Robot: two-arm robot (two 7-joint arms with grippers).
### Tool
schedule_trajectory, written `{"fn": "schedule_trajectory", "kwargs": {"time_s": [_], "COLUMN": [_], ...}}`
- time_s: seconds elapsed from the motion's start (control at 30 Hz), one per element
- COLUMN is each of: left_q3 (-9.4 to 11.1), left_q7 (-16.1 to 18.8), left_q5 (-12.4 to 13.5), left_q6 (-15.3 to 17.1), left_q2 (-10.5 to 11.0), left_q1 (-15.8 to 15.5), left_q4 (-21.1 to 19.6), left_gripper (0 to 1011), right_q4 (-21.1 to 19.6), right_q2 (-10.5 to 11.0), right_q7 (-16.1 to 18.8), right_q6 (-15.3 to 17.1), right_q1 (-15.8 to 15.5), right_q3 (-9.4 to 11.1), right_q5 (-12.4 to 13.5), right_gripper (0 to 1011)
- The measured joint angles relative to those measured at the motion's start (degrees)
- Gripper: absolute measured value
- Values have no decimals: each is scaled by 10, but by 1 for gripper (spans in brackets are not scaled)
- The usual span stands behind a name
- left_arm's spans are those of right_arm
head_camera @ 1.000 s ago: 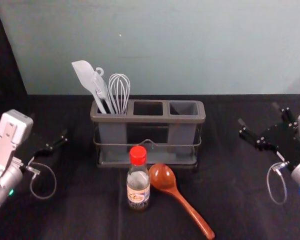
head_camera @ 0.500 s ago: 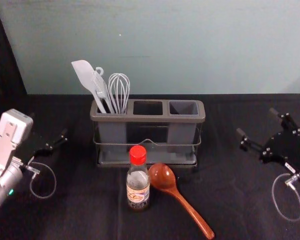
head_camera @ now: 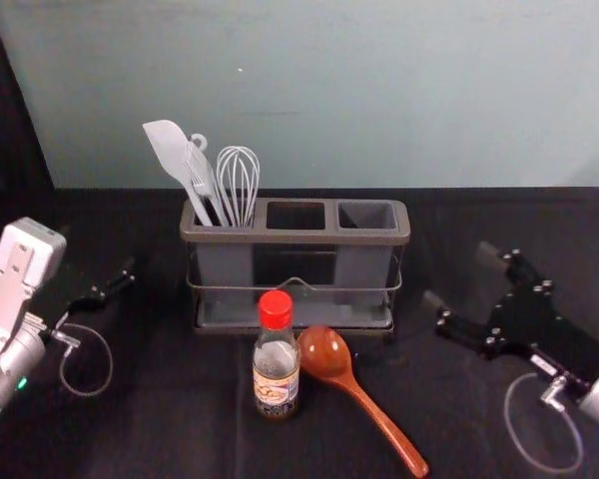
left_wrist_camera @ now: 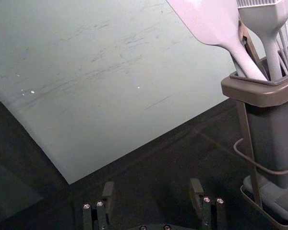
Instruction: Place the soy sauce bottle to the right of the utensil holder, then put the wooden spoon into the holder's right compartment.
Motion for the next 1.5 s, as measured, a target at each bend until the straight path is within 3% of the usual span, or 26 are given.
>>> {"fn": "schedule_trajectory", "kwargs": {"time_s": [0.37, 0.57, 0.73, 1.2, 1.5], "left_q3": [0, 0, 0, 0, 0], "left_q7": [0, 0, 0, 0, 0], "left_q5": [0, 0, 0, 0, 0], "left_q6": [0, 0, 0, 0, 0], "left_q2": [0, 0, 0, 0, 0], "left_q1": [0, 0, 0, 0, 0], "left_q4": [0, 0, 0, 0, 0], "left_gripper": [1011, 1011, 1012, 1012, 1011], "right_q4": [-11, -8, 1, 23, 42], "right_q2": [-22, -37, -50, -82, -95], "right_q7": [56, 108, 127, 132, 141], "right_q6": [35, 67, 92, 142, 156], "right_q1": [21, 36, 52, 111, 143], "right_q3": [-34, -50, -61, -112, -125], "right_q5": [4, 37, 42, -2, -4], "right_gripper": [1003, 1002, 1003, 1003, 1003]}}
